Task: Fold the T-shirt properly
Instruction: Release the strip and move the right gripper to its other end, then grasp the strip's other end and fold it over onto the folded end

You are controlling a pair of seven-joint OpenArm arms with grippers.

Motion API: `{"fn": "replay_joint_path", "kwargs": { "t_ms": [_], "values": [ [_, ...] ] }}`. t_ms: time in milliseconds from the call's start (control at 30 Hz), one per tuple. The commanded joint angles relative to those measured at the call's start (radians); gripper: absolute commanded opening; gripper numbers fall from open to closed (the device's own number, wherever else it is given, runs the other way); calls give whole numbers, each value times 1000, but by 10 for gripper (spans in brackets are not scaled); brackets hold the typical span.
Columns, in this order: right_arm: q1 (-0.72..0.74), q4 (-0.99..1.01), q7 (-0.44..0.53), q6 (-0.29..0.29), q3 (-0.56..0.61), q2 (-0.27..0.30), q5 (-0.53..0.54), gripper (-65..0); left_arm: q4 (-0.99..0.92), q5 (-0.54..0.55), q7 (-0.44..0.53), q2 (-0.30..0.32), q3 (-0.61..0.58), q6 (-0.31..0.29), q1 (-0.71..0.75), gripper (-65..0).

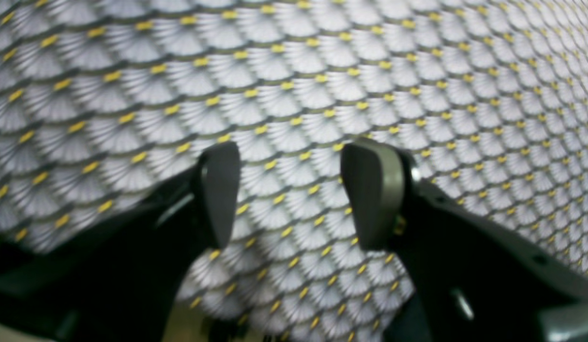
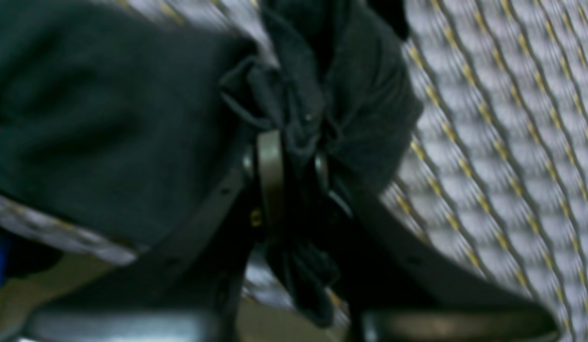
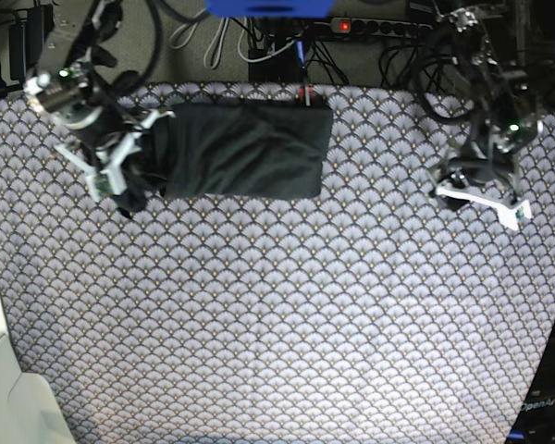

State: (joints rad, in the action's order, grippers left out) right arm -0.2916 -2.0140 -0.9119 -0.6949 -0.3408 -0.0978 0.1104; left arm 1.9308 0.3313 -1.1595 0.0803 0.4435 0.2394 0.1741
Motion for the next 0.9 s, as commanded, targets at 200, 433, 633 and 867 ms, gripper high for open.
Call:
{"fn": "replay_joint_path", "kwargs": {
  "t_ms": [200,433,633,867],
  "values": [
    [4,-20,24,-3,179,-7,16,-650,17,4,-55,5,117,-1,-3,-284],
    [12,-11,24,-3,329,-9,16,-650,19,4,-56,5,189,-1,-2,-284],
    [47,20,17,-3,426,-9,16,-650,19,4,-56,31,263,-1,-2,-284],
    [78,112,24,-3,458,-9,16,-650,12,4,-56,97,268,-1,-2,-284]
  ]
}}
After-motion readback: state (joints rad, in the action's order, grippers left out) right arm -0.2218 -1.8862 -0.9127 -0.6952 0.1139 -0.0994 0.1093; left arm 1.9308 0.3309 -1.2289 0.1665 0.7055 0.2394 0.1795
